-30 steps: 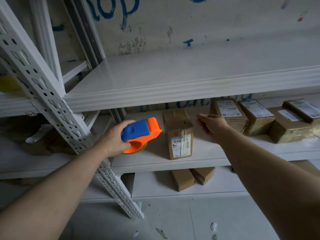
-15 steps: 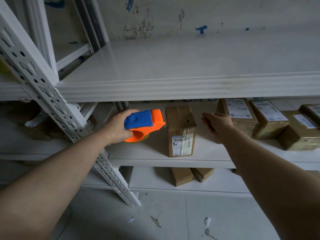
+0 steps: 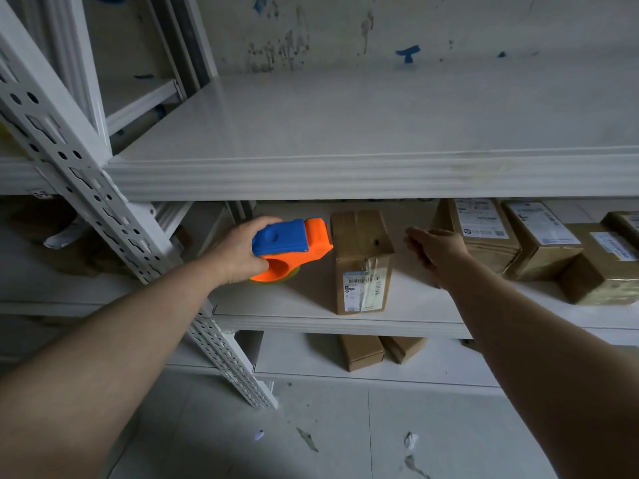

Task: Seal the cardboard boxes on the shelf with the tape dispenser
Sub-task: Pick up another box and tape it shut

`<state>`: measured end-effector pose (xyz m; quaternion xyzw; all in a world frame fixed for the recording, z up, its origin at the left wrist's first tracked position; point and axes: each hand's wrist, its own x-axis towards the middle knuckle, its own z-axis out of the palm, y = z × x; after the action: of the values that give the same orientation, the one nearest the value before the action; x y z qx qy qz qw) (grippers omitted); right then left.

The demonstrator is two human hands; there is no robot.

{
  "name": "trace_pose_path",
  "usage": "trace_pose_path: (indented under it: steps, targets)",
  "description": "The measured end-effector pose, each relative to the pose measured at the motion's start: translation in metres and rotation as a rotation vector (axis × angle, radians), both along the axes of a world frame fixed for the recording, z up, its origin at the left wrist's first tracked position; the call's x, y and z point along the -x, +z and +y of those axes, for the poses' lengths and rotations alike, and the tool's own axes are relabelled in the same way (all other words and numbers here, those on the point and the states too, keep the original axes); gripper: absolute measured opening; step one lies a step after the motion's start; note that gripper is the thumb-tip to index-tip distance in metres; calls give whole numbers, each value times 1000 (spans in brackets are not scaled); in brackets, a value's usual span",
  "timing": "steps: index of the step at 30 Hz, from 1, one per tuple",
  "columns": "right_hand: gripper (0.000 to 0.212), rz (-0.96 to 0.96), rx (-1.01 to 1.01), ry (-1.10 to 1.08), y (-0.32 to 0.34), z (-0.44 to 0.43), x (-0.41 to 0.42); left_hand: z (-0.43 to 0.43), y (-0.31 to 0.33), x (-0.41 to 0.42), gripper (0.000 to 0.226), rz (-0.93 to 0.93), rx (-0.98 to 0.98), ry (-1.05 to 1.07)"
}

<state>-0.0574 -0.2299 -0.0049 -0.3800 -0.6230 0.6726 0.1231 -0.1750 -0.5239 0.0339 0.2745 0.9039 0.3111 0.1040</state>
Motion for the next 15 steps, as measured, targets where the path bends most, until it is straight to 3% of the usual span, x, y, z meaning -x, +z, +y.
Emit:
trace_pose_path:
  steps: [11, 15]
  targets:
    - [13, -23, 141, 20, -27, -7, 4, 3, -19, 1, 77, -39, 28, 28]
    - [7, 12, 45, -10, -33, -16, 4, 9, -30, -3, 79, -70, 12, 50]
